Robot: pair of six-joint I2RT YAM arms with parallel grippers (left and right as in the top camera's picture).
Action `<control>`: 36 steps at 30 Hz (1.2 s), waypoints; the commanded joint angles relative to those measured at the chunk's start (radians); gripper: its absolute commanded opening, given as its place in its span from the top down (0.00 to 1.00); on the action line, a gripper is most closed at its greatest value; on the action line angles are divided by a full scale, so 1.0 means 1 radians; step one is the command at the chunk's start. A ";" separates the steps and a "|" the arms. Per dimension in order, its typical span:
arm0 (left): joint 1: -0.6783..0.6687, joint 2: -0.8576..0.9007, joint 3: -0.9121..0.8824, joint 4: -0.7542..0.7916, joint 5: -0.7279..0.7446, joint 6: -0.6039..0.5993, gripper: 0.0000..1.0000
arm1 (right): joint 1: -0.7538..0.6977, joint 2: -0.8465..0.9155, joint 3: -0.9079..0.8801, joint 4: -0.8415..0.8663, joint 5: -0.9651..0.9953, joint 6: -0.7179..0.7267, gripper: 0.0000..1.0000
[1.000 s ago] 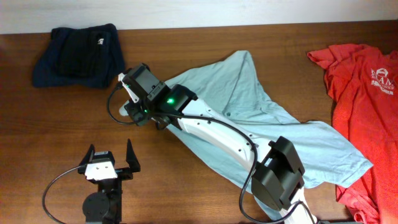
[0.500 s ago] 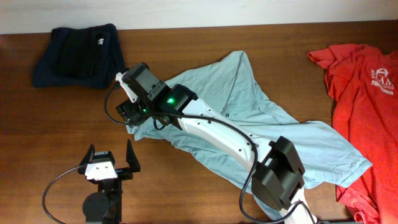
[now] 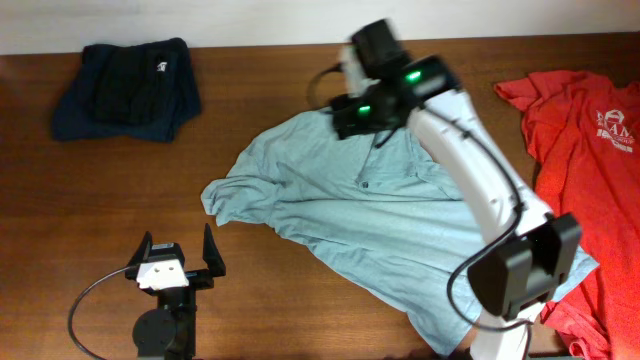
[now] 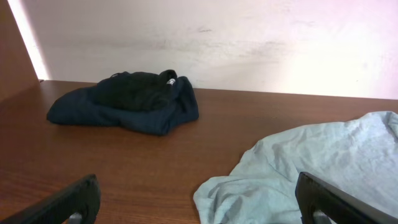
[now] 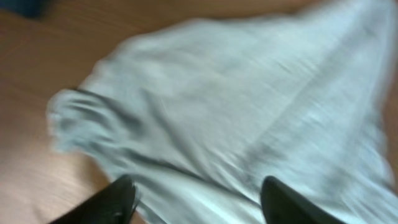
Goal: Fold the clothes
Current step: 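Grasp the light blue shirt's upper edge with the right gripper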
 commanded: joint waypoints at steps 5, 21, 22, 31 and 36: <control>-0.004 -0.008 -0.002 -0.005 0.008 0.019 0.00 | -0.154 0.086 0.008 -0.104 0.036 0.006 0.41; -0.004 -0.008 -0.002 -0.004 0.008 0.019 0.00 | -0.283 0.223 -0.088 -0.121 0.035 0.010 0.64; -0.004 -0.008 -0.002 -0.005 0.008 0.019 0.00 | -0.283 0.223 -0.101 -0.108 0.035 0.010 0.64; -0.004 -0.008 -0.002 -0.005 0.008 0.019 0.00 | -0.283 0.223 -0.236 0.036 0.035 0.010 0.63; -0.004 -0.008 -0.002 -0.004 0.008 0.019 0.00 | -0.282 0.223 -0.289 0.107 0.035 0.010 0.63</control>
